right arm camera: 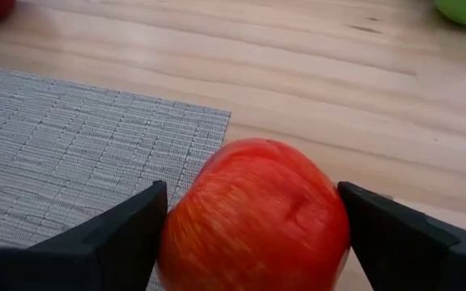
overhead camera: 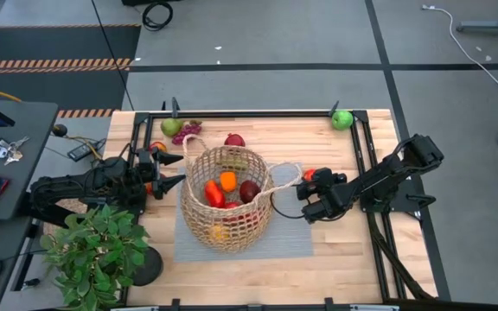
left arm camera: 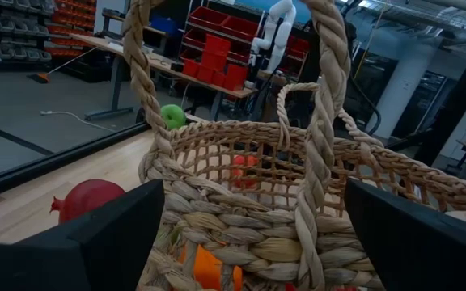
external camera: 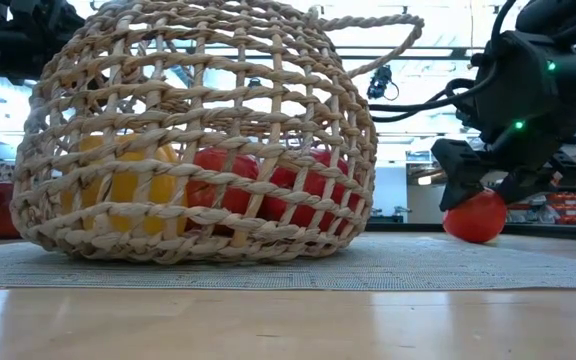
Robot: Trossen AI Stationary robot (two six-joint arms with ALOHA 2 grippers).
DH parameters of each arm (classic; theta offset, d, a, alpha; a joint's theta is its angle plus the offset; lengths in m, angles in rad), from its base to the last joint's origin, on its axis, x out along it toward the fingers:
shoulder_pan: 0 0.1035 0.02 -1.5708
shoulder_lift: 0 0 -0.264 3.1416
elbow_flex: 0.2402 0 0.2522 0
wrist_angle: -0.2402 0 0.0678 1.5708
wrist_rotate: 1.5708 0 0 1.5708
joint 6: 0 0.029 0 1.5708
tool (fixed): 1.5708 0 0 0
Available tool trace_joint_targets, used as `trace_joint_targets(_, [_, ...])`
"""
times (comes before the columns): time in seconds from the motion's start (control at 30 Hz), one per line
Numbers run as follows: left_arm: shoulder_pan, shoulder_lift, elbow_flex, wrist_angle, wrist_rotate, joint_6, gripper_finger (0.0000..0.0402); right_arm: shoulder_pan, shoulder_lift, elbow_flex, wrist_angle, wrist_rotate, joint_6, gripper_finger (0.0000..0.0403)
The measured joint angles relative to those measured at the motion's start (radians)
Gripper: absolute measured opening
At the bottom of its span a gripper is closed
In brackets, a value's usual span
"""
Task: Build produce basket
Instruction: Put the red apple into the brown woven basket
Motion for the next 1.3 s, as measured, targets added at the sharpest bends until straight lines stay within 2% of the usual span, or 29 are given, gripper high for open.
trace_joint_targets(0.13, [0.000, 0.000, 0.000, 0.000, 0.000, 0.000, 0.0389, 0.001, -0.002, 0.008, -0.012, -0.011, -0.017, 0.0350])
trace_joint_targets(0.33, [0.000, 0.000, 0.000, 0.000, 0.000, 0.000, 0.0389, 0.036, 0.000, 0.100, -0.142, -0.094, -0.067, 0.0349])
trace_joint_targets(0.63, [0.000, 0.000, 0.000, 0.000, 0.000, 0.000, 0.0389, 0.115, 0.000, 0.301, -0.155, -0.263, -0.386, 0.0349])
trace_joint_targets(0.8, [0.000, 0.000, 0.000, 0.000, 0.000, 0.000, 0.0389, 0.143, 0.000, 0.420, -0.172, -0.425, -0.555, 0.0349])
trace_joint_targets(0.9, [0.000, 0.000, 0.000, 0.000, 0.000, 0.000, 0.0389, 0.164, 0.000, 0.481, -0.135, -0.508, -0.662, 0.0349])
trace_joint_targets(1.07, [0.000, 0.000, 0.000, 0.000, 0.000, 0.000, 0.0389, 0.189, 0.000, 0.570, -0.067, -0.548, -0.778, 0.0349])
trace_joint_targets(1.2, [0.000, 0.000, 0.000, 0.000, 0.000, 0.000, 0.0389, 0.212, 0.000, 0.612, 0.123, -0.560, -0.961, 0.0349])
trace_joint_targets(1.3, [0.000, 0.000, 0.000, 0.000, 0.000, 0.000, 0.0389, 0.224, 0.000, 0.632, 0.323, -0.607, -1.118, 0.0349])
